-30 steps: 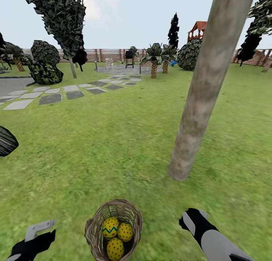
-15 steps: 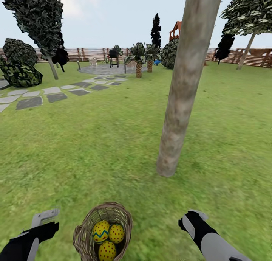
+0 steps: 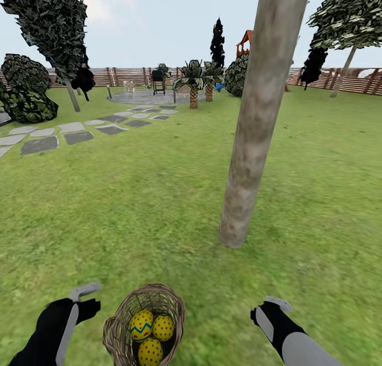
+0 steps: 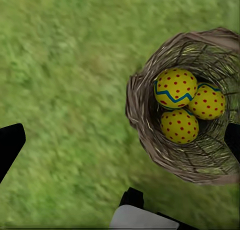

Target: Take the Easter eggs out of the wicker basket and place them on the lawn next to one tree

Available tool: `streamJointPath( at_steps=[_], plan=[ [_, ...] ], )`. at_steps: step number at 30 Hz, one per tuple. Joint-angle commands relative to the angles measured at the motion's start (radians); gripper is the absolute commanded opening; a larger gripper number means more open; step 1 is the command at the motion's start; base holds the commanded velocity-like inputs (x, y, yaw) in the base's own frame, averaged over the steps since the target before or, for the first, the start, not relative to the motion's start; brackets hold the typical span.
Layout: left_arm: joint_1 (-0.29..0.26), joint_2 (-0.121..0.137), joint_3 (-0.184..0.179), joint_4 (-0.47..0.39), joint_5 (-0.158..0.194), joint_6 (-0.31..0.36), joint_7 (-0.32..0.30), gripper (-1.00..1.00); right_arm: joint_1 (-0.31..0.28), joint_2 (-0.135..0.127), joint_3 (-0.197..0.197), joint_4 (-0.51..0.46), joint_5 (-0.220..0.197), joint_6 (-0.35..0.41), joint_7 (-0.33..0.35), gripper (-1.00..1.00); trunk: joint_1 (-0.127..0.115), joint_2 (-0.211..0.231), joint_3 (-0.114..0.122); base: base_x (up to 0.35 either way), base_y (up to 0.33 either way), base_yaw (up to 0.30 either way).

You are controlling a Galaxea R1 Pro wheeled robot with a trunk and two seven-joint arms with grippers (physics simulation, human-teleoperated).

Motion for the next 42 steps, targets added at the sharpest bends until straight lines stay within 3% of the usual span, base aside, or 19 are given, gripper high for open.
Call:
streamJointPath(
  at_steps=[1, 11, 17, 23, 29, 34, 42],
  plan=[
    [-0.012, 0.000, 0.000, 0.035, 0.003, -0.012, 0.004, 1.00, 0.000, 0.001, -0.002, -0.002, 0.002, 0.005, -0.003, 1.00, -0.004, 0.006, 0.002, 0.000, 0.000, -0.001],
    [-0.031, -0.003, -0.001, 0.085, 0.002, -0.049, 0.005, 1.00, 0.005, 0.002, 0.002, -0.008, 0.004, 0.000, -0.003, 1.00, -0.042, 0.076, 0.033, 0.000, 0.000, 0.000],
    [-0.067, -0.049, -0.005, 0.052, -0.005, -0.051, 0.004, 1.00, 0.012, 0.000, 0.003, -0.005, 0.005, -0.067, -0.003, 1.00, -0.065, 0.118, 0.052, 0.000, 0.000, 0.000],
    [-0.081, -0.059, -0.031, 0.061, -0.006, -0.068, 0.002, 1.00, 0.017, 0.003, 0.010, -0.006, 0.006, -0.082, -0.004, 1.00, -0.088, 0.160, 0.071, 0.000, 0.000, 0.000],
    [-0.084, -0.059, -0.056, 0.118, -0.008, -0.124, 0.003, 1.00, 0.018, 0.033, 0.050, -0.023, 0.008, -0.105, -0.007, 1.00, -0.111, 0.202, 0.090, 0.000, 0.000, 0.000],
    [-0.084, -0.061, -0.061, 0.169, -0.008, -0.159, 0.003, 1.00, 0.018, 0.048, 0.092, -0.084, 0.007, -0.105, -0.009, 1.00, -0.130, 0.237, 0.105, 0.000, 0.000, 0.000],
    [-0.085, -0.061, -0.064, 0.215, -0.010, -0.213, 0.004, 1.00, 0.018, 0.061, 0.117, -0.249, 0.005, -0.042, -0.009, 1.00, -0.161, 0.293, 0.130, 0.000, 0.000, 0.000]
  ],
)
